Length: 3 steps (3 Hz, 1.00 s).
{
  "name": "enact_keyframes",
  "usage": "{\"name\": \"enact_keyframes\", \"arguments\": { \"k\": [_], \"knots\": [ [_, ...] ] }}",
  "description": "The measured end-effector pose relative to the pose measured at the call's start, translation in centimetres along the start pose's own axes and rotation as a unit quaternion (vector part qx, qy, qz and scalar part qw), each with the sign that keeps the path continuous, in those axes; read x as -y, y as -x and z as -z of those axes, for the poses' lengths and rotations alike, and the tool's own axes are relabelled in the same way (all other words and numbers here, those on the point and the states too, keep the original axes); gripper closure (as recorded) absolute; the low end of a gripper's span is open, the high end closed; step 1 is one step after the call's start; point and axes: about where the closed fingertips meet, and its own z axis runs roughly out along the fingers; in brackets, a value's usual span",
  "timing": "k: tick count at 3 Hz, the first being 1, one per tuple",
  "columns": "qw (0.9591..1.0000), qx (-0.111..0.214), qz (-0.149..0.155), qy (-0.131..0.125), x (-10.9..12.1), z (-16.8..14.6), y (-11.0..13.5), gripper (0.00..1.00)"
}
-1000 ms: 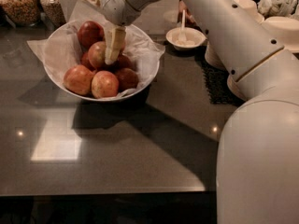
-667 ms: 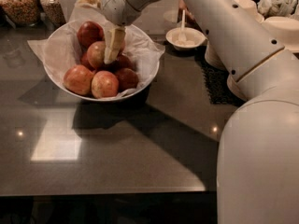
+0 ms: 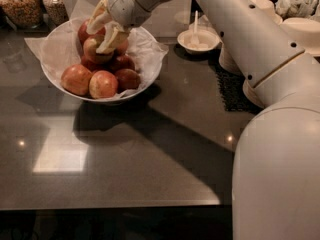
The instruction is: Pick apple from white bowl
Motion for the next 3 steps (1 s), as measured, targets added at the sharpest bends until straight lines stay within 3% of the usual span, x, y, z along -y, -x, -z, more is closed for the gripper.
{"name": "enact_keyframes", "arguments": {
  "k": [1, 2, 3],
  "knots": [
    [1.0000, 0.000, 0.000, 0.000, 0.00, 0.00, 0.00, 0.89],
    [1.0000, 0.000, 0.000, 0.000, 0.00, -0.01, 0.00, 1.00],
    [1.0000, 0.000, 0.000, 0.000, 0.00, 0.00, 0.01, 1.00]
  ]
}}
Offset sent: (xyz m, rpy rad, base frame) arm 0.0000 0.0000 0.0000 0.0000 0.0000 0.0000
